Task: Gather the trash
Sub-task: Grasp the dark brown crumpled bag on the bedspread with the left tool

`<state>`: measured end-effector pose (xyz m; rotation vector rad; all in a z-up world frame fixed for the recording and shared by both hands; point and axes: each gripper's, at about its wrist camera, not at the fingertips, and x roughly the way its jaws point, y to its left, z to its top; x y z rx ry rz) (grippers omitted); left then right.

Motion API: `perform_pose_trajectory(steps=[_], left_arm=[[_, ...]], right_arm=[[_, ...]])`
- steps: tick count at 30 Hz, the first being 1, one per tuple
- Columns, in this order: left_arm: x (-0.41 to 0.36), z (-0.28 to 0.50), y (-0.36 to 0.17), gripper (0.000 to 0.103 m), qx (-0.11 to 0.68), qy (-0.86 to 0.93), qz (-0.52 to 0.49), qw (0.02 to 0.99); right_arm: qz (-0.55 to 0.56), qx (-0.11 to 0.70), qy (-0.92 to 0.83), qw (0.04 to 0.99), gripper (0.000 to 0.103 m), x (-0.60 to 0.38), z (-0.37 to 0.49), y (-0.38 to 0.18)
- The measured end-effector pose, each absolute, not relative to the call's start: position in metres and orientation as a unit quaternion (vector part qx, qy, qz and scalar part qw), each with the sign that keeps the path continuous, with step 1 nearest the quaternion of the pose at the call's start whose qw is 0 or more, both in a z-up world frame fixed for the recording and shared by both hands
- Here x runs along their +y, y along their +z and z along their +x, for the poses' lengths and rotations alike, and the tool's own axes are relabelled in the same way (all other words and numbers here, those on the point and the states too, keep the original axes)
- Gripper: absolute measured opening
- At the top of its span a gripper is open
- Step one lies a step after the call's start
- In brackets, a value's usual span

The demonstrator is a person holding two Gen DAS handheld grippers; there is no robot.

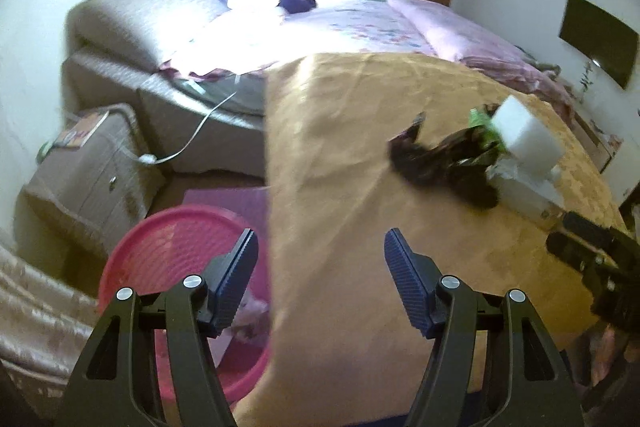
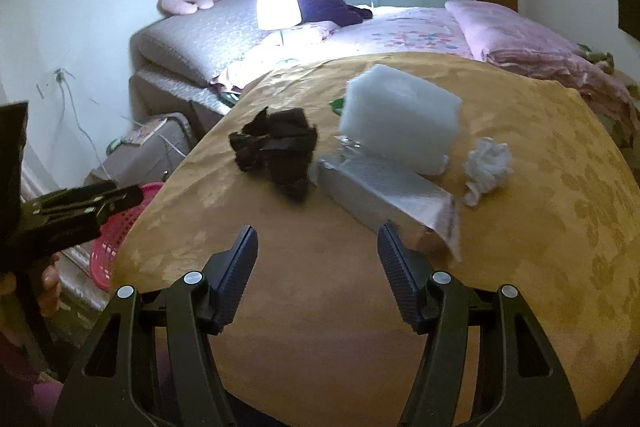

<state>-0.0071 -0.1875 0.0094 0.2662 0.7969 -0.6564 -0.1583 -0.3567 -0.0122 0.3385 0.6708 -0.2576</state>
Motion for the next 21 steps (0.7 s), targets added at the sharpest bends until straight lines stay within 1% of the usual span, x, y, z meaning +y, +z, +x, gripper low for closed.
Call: perform_pose_trajectory(steps=[8, 16, 21], left_arm=[[-0.251, 0.006, 0.006, 0.063, 0.376, -0.35, 0.153, 0.844], [-0.281, 0.034, 0.003, 0.063, 0.391, -0.356, 0.134, 0.838], [-0.3, 0.05, -0.008, 0.063, 0.411, -0.352, 0.139, 0.829]], right_arm=[[0.187, 0.323, -0.141, 0.917, 0.06, -0.378, -0.176, -0.018], [0.201, 0.323, -0.146, 0.913, 0.06, -0.386, -0.181, -0.023], [0.203, 0.323, -0.145, 0.913, 0.06, -0.389, -0.181, -0.023]])
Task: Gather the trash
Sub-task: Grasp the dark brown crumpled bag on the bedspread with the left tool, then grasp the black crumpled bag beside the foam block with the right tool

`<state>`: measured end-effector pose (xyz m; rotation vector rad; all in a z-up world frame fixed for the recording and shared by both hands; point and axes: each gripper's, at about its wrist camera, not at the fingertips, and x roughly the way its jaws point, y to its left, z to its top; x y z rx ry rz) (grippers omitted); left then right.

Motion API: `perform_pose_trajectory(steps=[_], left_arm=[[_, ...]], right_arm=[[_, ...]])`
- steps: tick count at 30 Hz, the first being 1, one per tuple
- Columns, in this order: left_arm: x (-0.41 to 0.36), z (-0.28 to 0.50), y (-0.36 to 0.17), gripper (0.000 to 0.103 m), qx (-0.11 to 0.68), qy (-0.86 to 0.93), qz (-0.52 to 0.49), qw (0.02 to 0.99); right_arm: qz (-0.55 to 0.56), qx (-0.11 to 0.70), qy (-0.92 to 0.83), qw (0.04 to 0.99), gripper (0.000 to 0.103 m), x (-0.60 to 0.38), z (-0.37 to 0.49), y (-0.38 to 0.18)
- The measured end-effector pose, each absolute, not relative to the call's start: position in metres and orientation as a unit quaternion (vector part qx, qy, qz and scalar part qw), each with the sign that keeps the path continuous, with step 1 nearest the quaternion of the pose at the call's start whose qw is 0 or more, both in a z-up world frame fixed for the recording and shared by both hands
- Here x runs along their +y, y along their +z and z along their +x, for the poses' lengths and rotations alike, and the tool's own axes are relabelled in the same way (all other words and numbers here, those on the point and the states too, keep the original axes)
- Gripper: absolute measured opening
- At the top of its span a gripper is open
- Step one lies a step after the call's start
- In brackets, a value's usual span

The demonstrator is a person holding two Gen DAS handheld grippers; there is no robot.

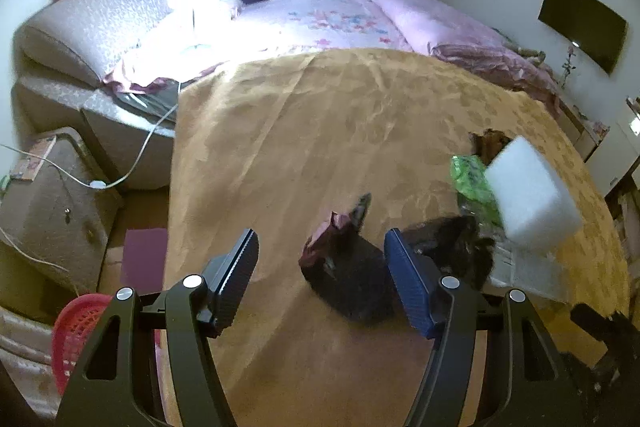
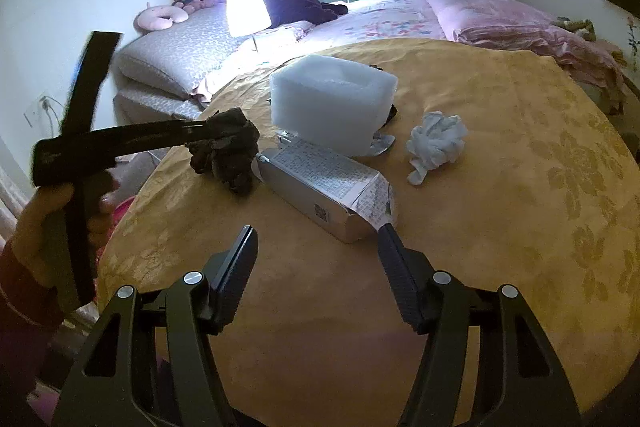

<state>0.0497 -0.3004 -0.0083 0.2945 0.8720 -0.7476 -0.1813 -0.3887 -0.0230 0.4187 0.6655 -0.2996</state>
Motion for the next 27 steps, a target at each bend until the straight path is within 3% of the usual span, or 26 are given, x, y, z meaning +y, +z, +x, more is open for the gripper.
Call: perform_pose_trajectory(steps=[4, 7, 8, 9, 27], left_arm=[[-0.309, 0.056, -0.022, 0.062, 0.429, -0.352, 0.146, 0.819], [-0.308, 0.051, -0.023, 0.046, 0.416, -0.361, 0.154, 0.82], [-0.307, 0.048, -0.022, 0.035, 0.415, -0.368, 0.155, 0.818], [-0.306, 0.046, -0.022, 0.033, 0.414, -0.369, 0.156, 0.817], [-0.242, -0.004, -0.012, 0.029, 0.408, -0.381, 0.131, 0.819]], right_arm=[[0.208, 0.323, -0.15, 0.911, 0.06, -0.393, -0.181, -0.023], [0.213, 0.322, -0.153, 0.91, 0.06, -0.397, -0.182, -0.024], [0.214, 0.322, -0.152, 0.91, 0.06, -0.397, -0.182, -0.023], [0.214, 0.322, -0.152, 0.91, 0.06, -0.396, -0.183, -0.023], [0.179, 0.327, -0.118, 0.92, 0.06, -0.37, -0.168, -0.011]])
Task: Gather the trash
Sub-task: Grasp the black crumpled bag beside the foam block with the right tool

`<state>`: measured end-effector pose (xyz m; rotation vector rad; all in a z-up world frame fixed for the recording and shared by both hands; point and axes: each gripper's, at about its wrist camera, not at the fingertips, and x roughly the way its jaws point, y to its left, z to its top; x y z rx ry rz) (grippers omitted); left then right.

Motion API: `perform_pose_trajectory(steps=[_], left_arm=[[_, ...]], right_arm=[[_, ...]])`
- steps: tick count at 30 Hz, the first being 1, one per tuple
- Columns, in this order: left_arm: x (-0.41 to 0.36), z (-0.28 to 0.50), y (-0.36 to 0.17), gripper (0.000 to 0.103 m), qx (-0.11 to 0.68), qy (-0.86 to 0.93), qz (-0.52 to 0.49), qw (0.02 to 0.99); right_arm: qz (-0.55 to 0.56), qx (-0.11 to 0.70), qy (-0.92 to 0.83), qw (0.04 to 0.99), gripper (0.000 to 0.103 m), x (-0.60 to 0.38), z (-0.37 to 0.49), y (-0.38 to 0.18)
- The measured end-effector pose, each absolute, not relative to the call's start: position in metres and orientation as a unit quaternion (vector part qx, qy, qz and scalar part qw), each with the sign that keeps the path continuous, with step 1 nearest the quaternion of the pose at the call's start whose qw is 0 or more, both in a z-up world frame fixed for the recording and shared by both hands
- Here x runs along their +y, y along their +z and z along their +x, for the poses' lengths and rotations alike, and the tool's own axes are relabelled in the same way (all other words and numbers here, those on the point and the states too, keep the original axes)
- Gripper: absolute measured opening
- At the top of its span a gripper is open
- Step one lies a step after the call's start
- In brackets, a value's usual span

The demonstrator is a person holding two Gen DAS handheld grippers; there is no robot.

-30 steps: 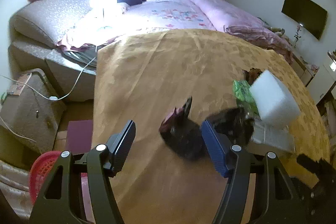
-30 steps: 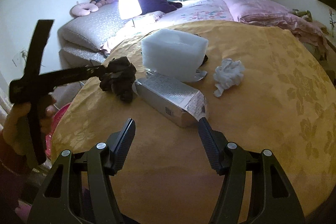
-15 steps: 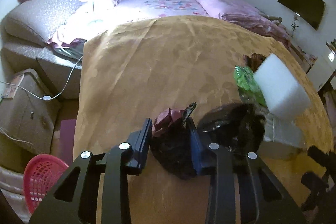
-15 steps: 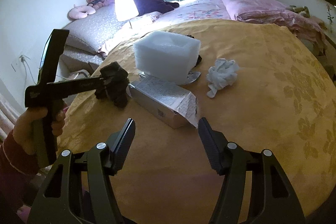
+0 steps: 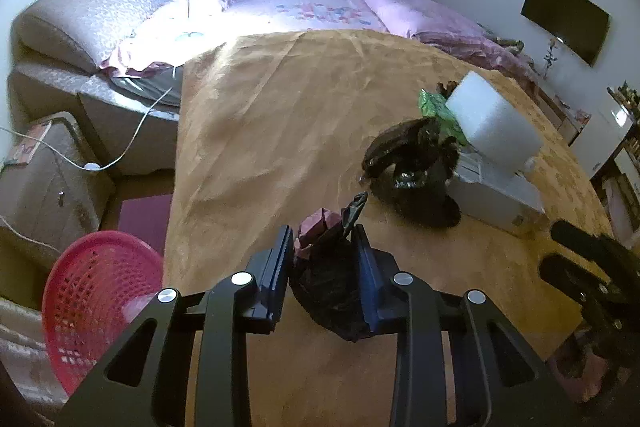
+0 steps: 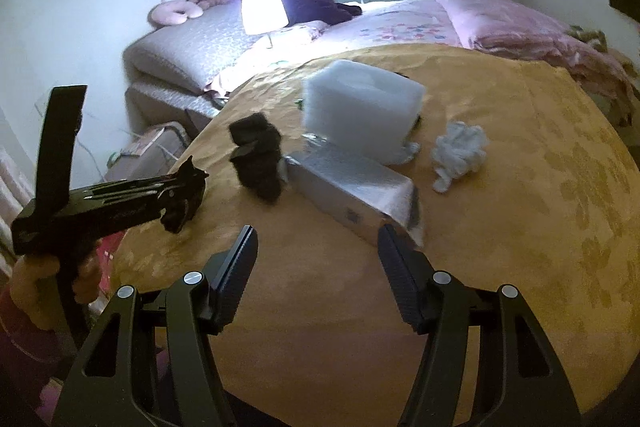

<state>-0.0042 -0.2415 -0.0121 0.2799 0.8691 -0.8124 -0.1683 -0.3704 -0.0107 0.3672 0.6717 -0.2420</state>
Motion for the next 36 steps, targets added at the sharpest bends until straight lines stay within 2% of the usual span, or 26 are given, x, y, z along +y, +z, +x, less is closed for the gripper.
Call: perform_pose_trajectory(steps=[19, 22, 27, 30, 36], left_arm=[[-0.19, -0.016, 0.01, 0.029, 0.387, -0.366, 0.105, 0.84], [-0.185, -0.014, 0.011, 0.029, 0.385, -0.363, 0.1, 0.843], [-0.178, -0.011, 0.011, 0.029, 0.386, -0.358, 0.093, 0.845], [-0.174, -0.012, 0.011, 0.029, 0.387, -0.356, 0.089, 0.846], [-0.165, -0.013, 0.014, 0.029, 0.383, -0.352, 0.089, 0.85]], right_arm=[[0.109, 0.346, -0.063, 0.93, 0.059, -0.354, -0.052, 0.001], [0.099, 0.363, -0.064, 0.924, 0.053, -0.353, -0.039, -0.006], [0.083, 0.387, -0.055, 0.917, 0.033, -0.343, -0.029, -0.017], [0.079, 0.392, -0.045, 0.915, 0.028, -0.335, -0.031, -0.019], [0.076, 0.395, -0.007, 0.916, 0.028, -0.307, -0.052, -0.014]])
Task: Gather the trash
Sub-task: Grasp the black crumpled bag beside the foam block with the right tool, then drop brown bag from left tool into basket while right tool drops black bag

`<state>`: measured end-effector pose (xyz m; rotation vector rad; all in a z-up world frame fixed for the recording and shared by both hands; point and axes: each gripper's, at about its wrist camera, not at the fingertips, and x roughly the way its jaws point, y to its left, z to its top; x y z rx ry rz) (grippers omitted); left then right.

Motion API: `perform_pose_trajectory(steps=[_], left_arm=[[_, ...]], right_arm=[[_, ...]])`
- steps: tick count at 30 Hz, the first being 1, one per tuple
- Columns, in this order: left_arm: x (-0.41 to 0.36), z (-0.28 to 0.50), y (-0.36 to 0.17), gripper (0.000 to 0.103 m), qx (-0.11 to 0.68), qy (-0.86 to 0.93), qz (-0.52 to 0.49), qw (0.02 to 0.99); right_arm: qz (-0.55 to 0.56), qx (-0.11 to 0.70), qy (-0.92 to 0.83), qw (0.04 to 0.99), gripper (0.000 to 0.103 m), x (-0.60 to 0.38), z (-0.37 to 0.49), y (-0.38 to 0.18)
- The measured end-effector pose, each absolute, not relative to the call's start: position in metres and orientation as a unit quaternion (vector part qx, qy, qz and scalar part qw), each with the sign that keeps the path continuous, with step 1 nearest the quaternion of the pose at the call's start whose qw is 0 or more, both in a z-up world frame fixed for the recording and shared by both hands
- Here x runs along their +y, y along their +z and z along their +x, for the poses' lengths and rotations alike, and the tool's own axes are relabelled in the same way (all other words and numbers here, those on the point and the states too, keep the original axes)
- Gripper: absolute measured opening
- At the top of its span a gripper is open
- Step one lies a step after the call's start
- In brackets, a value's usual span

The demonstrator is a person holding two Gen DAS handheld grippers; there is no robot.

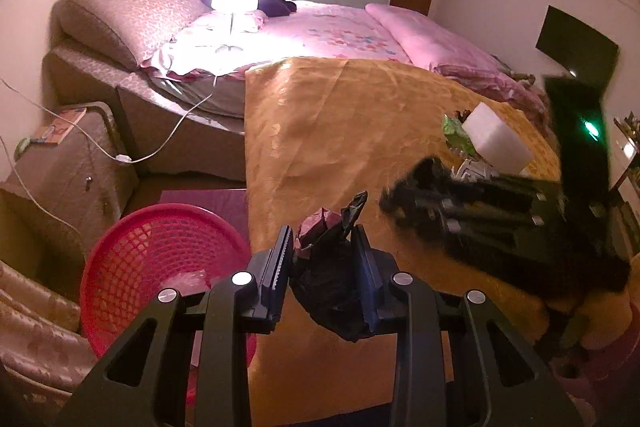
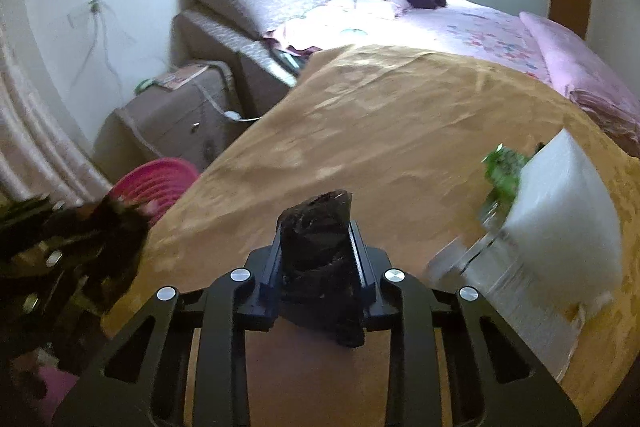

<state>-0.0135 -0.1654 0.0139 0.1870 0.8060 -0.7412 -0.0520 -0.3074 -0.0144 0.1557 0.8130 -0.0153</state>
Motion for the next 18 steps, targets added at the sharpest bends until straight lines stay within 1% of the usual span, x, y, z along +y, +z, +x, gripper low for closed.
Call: perform_pose_trajectory(steps=[4, 5, 6, 8, 9, 12, 18], left_arm=[[-0.162, -0.015, 0.016, 0.029, 0.38, -0.352, 0.088, 0.851], [-0.162, -0.016, 0.016, 0.029, 0.379, -0.352, 0.088, 0.851], [-0.162, -0.016, 0.016, 0.029, 0.379, -0.353, 0.089, 0.851], [-0.162, -0.016, 0.016, 0.029, 0.378, -0.353, 0.089, 0.851], [-0.162, -0.016, 0.016, 0.029, 0.378, -0.353, 0.089, 0.851], [-0.162, -0.016, 0.016, 0.029, 0.38, -0.353, 0.088, 0.851], [-0.161, -0.016, 0.013, 0.029, 0.383, -0.351, 0.087, 0.85]], right_arm=[[0.079, 0.389, 0.007, 0.918, 0.029, -0.295, -0.068, -0.01], [0.083, 0.388, 0.008, 0.918, 0.032, -0.294, -0.07, -0.009], [0.087, 0.386, 0.008, 0.918, 0.038, -0.295, -0.072, -0.008], [0.092, 0.38, 0.003, 0.92, 0.047, -0.296, -0.076, -0.007], [0.093, 0.38, 0.001, 0.921, 0.049, -0.298, -0.078, -0.007], [0.097, 0.385, 0.005, 0.918, 0.051, -0.3, -0.077, -0.011], [0.086, 0.391, 0.006, 0.916, 0.05, -0.296, -0.067, -0.021]])
